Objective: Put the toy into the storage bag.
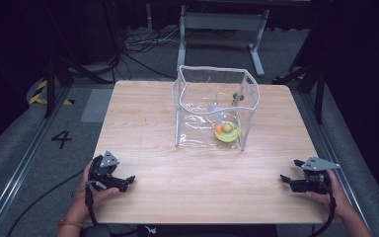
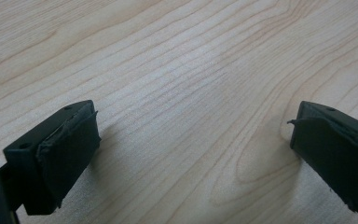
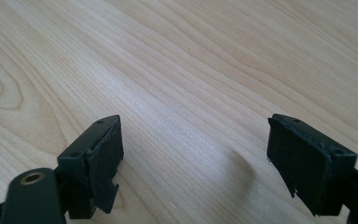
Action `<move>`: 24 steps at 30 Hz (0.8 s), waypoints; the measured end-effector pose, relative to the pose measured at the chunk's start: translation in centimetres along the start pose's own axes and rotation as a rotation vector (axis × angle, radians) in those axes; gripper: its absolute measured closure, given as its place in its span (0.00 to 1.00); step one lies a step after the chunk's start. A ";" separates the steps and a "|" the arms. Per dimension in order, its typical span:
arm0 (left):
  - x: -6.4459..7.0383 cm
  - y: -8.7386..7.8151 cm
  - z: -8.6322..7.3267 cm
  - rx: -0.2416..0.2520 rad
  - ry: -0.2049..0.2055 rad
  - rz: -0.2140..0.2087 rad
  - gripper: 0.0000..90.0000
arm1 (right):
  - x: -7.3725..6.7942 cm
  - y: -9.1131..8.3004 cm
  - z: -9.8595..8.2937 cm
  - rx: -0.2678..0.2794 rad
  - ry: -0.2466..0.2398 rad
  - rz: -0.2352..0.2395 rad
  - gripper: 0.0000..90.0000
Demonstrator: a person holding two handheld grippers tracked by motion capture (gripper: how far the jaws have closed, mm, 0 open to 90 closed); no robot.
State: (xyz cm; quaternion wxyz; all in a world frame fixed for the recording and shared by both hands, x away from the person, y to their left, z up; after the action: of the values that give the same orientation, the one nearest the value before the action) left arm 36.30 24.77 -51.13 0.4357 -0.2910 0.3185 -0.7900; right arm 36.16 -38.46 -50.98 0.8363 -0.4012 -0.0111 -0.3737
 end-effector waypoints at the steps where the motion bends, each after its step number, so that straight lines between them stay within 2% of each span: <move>1: 0.0 0.0 0.0 0.003 0.002 0.001 0.02 | -0.1 -0.1 -0.3 0.015 0.021 -0.006 0.21; 5: 0.0 0.0 0.0 0.000 -0.001 -0.001 0.02 | -0.1 -0.4 -0.7 0.007 0.079 -0.001 0.20; 6: 0.0 0.0 0.0 0.000 -0.001 -0.002 0.02 | 0.0 -0.4 -0.8 0.001 0.107 0.015 0.20; 7: 0.0 0.0 0.0 0.000 -0.001 -0.002 0.02 | 0.0 -0.4 -0.8 0.001 0.107 0.015 0.20; 8: 0.0 0.0 0.0 0.003 0.002 0.001 0.02 | 0.3 -0.3 -1.1 -0.009 0.168 0.051 0.20; 24: 0.0 0.1 0.0 0.002 -0.002 -0.003 0.01 | 0.2 -0.3 -1.0 -0.015 0.173 0.038 0.18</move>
State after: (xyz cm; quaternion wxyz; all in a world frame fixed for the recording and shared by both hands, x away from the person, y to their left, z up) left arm 36.33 24.73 -51.16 0.4349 -0.2919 0.3168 -0.7908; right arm 35.85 -39.40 -51.41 0.8380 -0.3738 0.0718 -0.3910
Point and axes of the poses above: each handheld gripper's, and its own axes: y roughly forward along the jaws, z roughly out of its top, x roughly to its right, the point moved 3 cm from there along y, roughly forward along the jaws, and after that the axes turned 15 degrees about -y, right-handed, at the moved point
